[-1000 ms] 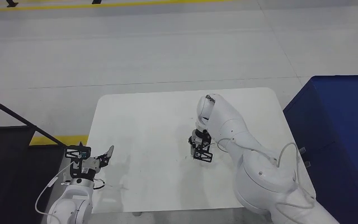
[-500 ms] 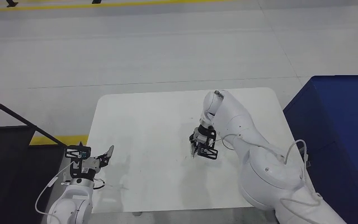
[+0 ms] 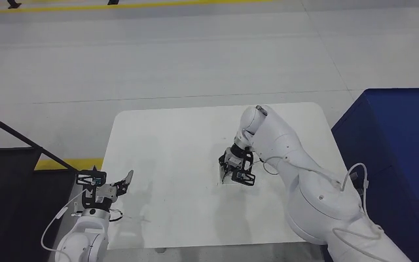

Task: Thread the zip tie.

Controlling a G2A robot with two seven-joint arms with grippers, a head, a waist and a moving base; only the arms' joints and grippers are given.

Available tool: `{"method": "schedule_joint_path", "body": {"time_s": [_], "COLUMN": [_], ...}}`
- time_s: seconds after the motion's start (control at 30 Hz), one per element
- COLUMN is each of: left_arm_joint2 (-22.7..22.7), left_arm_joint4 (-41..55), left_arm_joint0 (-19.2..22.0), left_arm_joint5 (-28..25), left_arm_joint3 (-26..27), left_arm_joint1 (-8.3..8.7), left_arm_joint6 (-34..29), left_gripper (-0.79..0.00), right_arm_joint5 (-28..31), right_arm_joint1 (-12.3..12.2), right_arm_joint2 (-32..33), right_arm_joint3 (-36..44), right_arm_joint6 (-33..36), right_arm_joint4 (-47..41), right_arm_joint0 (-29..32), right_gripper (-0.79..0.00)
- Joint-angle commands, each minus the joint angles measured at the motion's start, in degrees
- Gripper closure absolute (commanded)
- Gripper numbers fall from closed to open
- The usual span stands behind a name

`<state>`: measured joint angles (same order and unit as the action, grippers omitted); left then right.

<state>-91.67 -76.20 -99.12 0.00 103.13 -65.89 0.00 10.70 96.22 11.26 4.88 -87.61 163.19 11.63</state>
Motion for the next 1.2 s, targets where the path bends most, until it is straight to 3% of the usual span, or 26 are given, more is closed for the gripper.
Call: {"method": "schedule_joint_path", "body": {"time_s": [0.0, 0.2, 0.3, 0.43, 0.73, 0.93, 1.17], "left_arm_joint2": [0.0, 0.0, 0.0, 0.0, 0.0, 0.0, 0.0], "left_arm_joint4": [0.0, 0.0, 0.0, 0.0, 0.0, 0.0, 0.0], "left_arm_joint0": [0.0, 0.0, 0.0, 0.0, 0.0, 0.0, 0.0], "left_arm_joint5": [0.0, 0.0, 0.0, 0.0, 0.0, 0.0, 0.0], "left_arm_joint3": [0.0, 0.0, 0.0, 0.0, 0.0, 0.0, 0.0], "left_arm_joint1": [0.00, 0.00, 0.00, 0.00, 0.00, 0.00, 0.00], "left_arm_joint6": [0.0, 0.0, 0.0, 0.0, 0.0, 0.0, 0.0], "left_gripper": [-0.785, -0.785, -0.785, -0.785, -0.785, -0.785, -0.785], "right_arm_joint5": [-3.1, -14.8, -15.2, -12.5, -11.3, -2.6, -2.6], "right_arm_joint1": [-0.5, -5.5, -9.2, -15.9, -15.9, -21.4, -21.4], "right_arm_joint2": [0.5, 1.2, -0.4, -1.5, -1.5, -1.5, -1.5], "right_arm_joint3": [0.8, 5.9, 11.5, 22.0, 24.9, 38.1, 38.1], "right_arm_joint6": [-0.4, -0.4, -0.4, -0.4, -0.4, -0.4, -0.4], "right_arm_joint4": [-2.0, -12.4, -18.1, -27.4, -28.7, -45.1, -45.1], "right_arm_joint0": [0.4, 1.4, 1.6, 2.0, 3.7, 5.6, 5.6], "right_gripper": [0.000, 0.000, 0.000, 0.000, 0.000, 0.000, 0.000]}}
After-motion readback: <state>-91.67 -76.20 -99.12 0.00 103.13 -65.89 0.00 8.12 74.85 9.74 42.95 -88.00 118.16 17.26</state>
